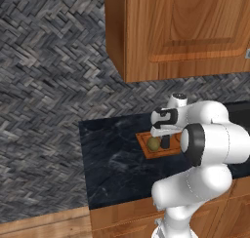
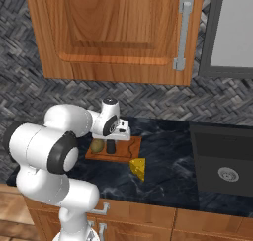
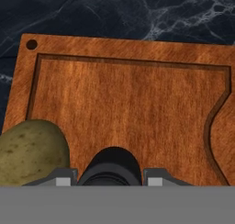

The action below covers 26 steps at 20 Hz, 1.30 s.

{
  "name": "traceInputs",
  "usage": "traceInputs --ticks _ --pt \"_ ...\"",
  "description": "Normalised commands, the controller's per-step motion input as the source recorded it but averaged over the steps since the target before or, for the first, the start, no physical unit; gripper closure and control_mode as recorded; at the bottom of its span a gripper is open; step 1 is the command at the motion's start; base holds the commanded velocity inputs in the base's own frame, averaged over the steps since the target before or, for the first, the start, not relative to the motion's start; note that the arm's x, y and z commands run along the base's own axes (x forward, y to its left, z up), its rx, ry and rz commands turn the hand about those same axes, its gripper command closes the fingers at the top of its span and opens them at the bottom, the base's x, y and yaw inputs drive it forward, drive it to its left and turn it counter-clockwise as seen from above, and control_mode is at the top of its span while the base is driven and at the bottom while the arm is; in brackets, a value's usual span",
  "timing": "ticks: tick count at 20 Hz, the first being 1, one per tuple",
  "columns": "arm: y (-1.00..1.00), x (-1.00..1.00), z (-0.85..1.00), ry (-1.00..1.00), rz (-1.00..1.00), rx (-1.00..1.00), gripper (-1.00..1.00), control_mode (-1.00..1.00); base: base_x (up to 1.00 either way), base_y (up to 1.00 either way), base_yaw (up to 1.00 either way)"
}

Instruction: Retrieve the reheated potato from the microwave, then place the potato, cheese, and condiment on the cutting board.

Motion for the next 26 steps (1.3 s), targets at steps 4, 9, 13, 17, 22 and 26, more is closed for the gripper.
traceInputs --ticks 4,9,13,17,22,26 --pt "0.0 -0.01 -0.04 0.0 0.0 0.0 -1.0 -1.0 0.0 0.0 0.0" --pt "-0.04 0.0 0.06 0.0 0.0 0.0 -1.0 -1.0 0.0 0.0 0.0" --pt "-0.03 -0.05 0.27 0.0 0.0 0.02 -1.0 -1.0 0.0 0.0 0.0" --pt "-0.07 -0.15 0.45 0.0 0.0 0.05 -1.0 -1.0 0.0 0.0 0.0" --pt "-0.17 -0.23 0.41 0.0 -0.01 0.03 -1.0 -1.0 0.0 0.0 0.0" --pt "-0.29 -0.45 0.32 0.0 -0.02 0.0 -1.0 -1.0 0.0 0.0 0.0"
